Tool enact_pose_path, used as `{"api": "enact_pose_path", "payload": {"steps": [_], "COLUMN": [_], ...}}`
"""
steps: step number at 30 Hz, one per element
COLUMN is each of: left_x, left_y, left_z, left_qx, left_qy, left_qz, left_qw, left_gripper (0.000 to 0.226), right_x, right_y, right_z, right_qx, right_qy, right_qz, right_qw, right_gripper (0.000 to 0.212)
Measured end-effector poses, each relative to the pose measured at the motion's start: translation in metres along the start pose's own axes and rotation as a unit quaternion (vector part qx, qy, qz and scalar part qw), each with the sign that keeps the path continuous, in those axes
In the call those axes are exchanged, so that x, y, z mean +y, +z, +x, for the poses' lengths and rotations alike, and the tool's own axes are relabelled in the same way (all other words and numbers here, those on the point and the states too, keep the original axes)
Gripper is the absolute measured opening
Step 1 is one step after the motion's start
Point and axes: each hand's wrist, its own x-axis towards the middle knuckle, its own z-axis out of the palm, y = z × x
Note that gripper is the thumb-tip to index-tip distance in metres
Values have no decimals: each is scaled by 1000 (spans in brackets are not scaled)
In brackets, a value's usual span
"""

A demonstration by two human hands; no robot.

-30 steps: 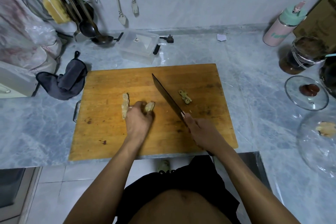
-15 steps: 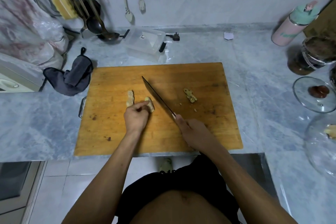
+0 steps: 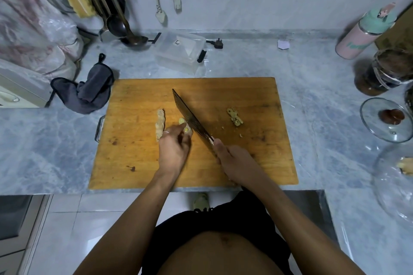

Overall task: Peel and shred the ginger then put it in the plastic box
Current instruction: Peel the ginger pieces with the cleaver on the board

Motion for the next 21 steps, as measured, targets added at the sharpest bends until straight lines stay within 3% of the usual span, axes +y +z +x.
{"api": "enact_pose_path", "payload": {"steps": [4,9,21], "left_x": [-1,-4,1], "left_y": [4,3,4], "left_z": [-5,-1,-1], "left_qx": [-7,-21,-38], "left_qy": [-1,72,49], "left_qz": [45,103,117], "left_qw": [999,992,991], "left_gripper": [33,32,31], "right_x": [-10,-16,-24], "right_y": [1,-4,-2], "right_z": [1,3,1], "right_qx": [-12,-19,-28], "right_qy": [-3,-14,-8], "right_qz": [-24,-66,-85], "right_qw": [1000,998,996], "right_gripper": [68,68,64]}}
